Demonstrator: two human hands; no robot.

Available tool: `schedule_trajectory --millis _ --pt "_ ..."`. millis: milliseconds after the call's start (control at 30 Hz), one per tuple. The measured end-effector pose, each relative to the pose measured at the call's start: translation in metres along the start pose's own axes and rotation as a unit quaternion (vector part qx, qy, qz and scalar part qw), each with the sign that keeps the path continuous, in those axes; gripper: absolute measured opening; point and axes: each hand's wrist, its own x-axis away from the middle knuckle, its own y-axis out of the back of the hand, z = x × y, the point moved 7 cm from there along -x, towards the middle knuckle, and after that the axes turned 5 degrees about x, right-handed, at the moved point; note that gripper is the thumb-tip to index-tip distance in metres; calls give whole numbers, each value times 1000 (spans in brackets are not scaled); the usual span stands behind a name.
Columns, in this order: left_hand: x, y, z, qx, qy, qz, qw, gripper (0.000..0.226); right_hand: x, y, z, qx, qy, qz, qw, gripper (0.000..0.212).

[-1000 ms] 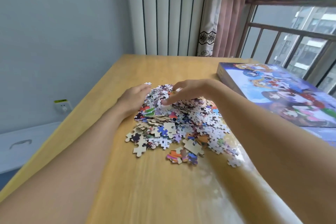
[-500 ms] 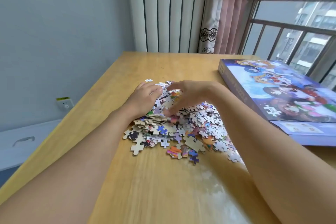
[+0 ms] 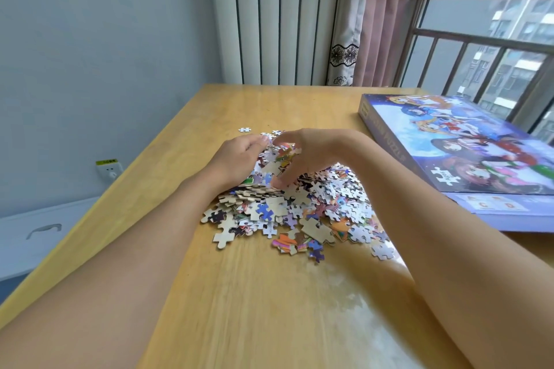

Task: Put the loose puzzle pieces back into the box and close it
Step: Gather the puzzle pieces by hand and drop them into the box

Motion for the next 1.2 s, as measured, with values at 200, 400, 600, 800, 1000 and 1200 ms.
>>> schedule_trajectory --millis 200,400,600,800,1000,1200 --pt "2 -5 -15 -56 -52 15 997 42 6 -1 0 27 -24 1 999 93" --pt "5 0 -15 -17 -35 -33 999 48 3 5 4 -17 -8 -49 999 74" --pt "7 7 -20 20 -32 -82 996 47 1 12 1 -13 5 -100 995 57" --pt "7 9 -21 29 -48 -87 995 41 1 19 -10 -103 -6 -118 988 61" --pt "7 14 -30 26 -101 -103 989 34 -2 15 -33 -299 -48 -90 949 30" --pt "8 14 -32 42 -113 -109 987 32 5 19 -44 -512 -61 -99 851 25"
